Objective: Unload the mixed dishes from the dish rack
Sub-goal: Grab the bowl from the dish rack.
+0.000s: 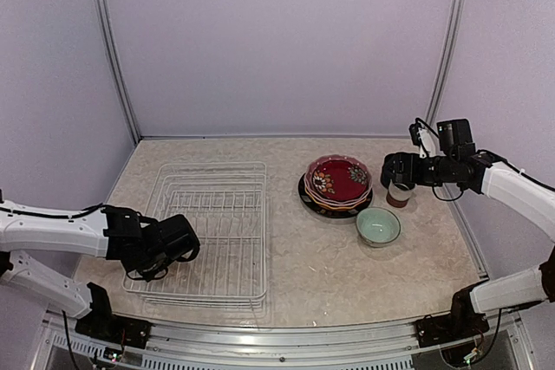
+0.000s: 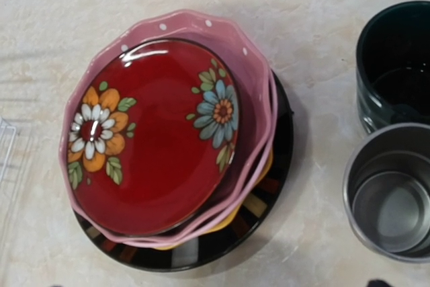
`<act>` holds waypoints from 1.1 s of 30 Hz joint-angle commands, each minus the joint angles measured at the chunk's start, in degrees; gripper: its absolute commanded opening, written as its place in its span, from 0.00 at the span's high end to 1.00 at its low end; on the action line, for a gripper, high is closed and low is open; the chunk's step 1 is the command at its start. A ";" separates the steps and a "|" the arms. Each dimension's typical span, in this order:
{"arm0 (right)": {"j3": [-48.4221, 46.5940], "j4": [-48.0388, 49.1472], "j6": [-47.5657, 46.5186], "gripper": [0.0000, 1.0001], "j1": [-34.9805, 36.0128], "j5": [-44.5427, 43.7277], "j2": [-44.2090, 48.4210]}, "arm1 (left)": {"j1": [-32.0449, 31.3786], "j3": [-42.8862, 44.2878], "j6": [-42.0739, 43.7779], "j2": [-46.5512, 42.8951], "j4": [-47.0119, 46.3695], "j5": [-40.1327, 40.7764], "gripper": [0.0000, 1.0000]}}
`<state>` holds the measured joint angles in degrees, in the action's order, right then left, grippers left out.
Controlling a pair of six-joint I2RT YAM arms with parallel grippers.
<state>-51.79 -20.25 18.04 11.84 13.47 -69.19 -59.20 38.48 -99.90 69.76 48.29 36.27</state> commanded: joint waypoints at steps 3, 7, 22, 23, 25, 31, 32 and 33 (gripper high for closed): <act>-0.39 -0.22 -0.57 0.05 -0.35 0.37 -0.15 | -0.25 -0.51 1.47 0.19 -1.08 5.38 0.14; -0.59 -0.22 -0.68 0.05 -0.37 0.33 -0.38 | -0.25 -1.13 3.75 -1.67 -2.01 6.24 0.18; -0.28 0.30 -0.48 0.05 -0.32 1.16 -0.39 | -0.30 -1.92 8.04 -7.91 -3.41 6.90 0.40; -0.45 0.24 -0.54 0.05 -0.32 1.13 -0.42 | -0.28 -1.92 8.11 -8.07 -3.24 7.08 0.40; -0.56 0.26 -0.55 0.05 -0.31 1.03 -0.47 | -0.26 -1.90 8.11 -8.03 -2.80 7.58 0.36; -0.50 0.20 -0.57 0.06 -0.31 1.03 -0.60 | 0.38 -2.79 11.25 -8.24 -6.46 7.99 0.31; -0.50 0.19 -0.55 0.06 -0.34 1.12 -0.66 | 0.39 -2.67 11.77 -8.71 -6.75 7.83 0.31; -0.57 0.15 -0.54 0.06 -0.30 1.30 -0.73 | 0.33 -2.48 12.38 -9.03 -6.88 7.66 0.32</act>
<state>-51.79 -20.25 17.80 11.84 14.17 -69.23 -59.18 35.94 -90.85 62.52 45.10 41.17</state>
